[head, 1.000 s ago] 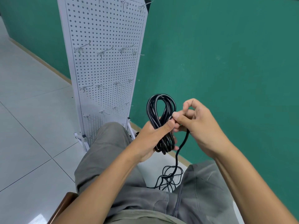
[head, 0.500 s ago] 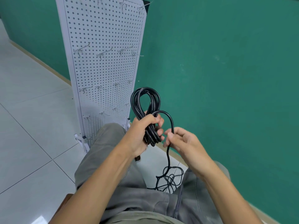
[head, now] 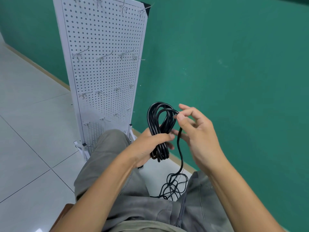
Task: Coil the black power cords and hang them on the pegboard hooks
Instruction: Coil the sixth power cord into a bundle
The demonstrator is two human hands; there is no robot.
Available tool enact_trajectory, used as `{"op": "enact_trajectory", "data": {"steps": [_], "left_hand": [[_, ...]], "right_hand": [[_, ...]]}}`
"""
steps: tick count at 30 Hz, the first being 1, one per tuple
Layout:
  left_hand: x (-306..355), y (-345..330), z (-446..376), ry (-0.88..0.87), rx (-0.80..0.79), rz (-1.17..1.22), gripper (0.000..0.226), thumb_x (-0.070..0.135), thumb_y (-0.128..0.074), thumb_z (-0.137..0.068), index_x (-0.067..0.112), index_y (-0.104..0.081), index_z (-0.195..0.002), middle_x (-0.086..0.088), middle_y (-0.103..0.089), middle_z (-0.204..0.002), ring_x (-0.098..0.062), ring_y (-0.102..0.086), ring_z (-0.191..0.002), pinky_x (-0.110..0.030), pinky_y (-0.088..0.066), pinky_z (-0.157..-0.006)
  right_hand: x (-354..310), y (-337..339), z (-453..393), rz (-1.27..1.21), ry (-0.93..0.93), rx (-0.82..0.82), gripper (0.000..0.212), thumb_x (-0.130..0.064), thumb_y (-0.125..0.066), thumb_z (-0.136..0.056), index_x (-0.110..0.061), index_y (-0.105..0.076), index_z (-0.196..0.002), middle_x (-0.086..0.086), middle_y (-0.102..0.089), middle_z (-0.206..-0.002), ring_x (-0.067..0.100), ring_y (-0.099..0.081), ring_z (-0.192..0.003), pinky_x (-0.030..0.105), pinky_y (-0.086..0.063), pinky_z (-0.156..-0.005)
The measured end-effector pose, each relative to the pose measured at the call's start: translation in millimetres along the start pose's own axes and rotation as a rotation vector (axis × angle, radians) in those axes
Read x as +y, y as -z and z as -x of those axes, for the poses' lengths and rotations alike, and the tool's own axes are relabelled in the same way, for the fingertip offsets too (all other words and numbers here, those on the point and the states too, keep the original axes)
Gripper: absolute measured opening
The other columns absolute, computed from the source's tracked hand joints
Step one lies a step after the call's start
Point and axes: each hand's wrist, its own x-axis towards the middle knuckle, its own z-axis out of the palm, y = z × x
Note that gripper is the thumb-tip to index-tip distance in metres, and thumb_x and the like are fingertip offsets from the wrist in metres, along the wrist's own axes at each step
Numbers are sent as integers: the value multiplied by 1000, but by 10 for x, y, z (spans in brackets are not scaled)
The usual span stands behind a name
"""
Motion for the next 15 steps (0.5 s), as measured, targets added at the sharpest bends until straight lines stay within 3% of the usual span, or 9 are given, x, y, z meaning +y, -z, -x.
{"op": "enact_trajectory", "data": {"steps": [2, 4, 6, 8, 10, 13, 15], "left_hand": [[2, 10, 2, -47, -11, -69, 22, 15, -71, -89, 9, -70, -110, -5, -71, -104, -21, -67, -97, -40, -53, -89], [38, 15, 13, -69, -17, -115, 32, 18, -70, -89, 10, -69, -120, -10, -73, -119, -24, -68, -114, -41, -51, -104], [93, -1, 46, -70, -46, -80, 22, 8, -64, -98, 12, -69, -119, -15, -74, -118, -26, -72, -107, -34, -56, -96], [124, -11, 77, -54, -87, -56, 15, 4, -57, -102, 8, -68, -110, -19, -72, -100, -28, -72, -89, -37, -59, -85], [129, 4, 89, -38, -112, -79, 10, 10, -56, -104, 5, -65, -103, -19, -68, -83, -31, -68, -78, -49, -57, -84], [149, 33, 99, 10, -159, -48, 15, 18, -56, -105, 3, -58, -102, -8, -58, -69, -26, -61, -66, -65, -52, -91], [166, 45, 109, 37, -203, -40, 18, 22, -58, -103, 4, -59, -101, -5, -58, -66, -23, -58, -62, -59, -54, -87]], "right_hand": [[-3, -38, -19, -65, -86, -2, 23, -21, -60, -102, -20, -65, -80, -9, -61, -136, 5, -67, -113, 57, -48, -106], [-32, -82, -32, -138, -148, 0, 20, -20, -53, -106, -14, -62, -89, -1, -67, -124, 8, -70, -100, 48, -55, -97], [-70, -139, -27, -238, -215, -23, 19, -23, -47, -109, -10, -57, -99, 12, -67, -110, 16, -69, -78, 35, -56, -64], [-90, -182, -16, -294, -283, -15, 20, -27, -42, -110, -10, -52, -107, 22, -67, -114, 23, -62, -60, 25, -39, -40], [-64, -206, -37, -263, -282, 5, 20, -30, -40, -110, -13, -51, -109, 22, -68, -120, 33, -55, -66, 26, -23, -44], [-49, -203, -81, -282, -254, -2, 13, -25, -40, -111, -18, -50, -115, 20, -70, -116, 31, -65, -82, 33, -39, -46], [-47, -153, -119, -308, -266, -34, 21, -19, -41, -111, -25, -49, -129, 16, -73, -115, 24, -70, -92, 33, -51, -57]]}}
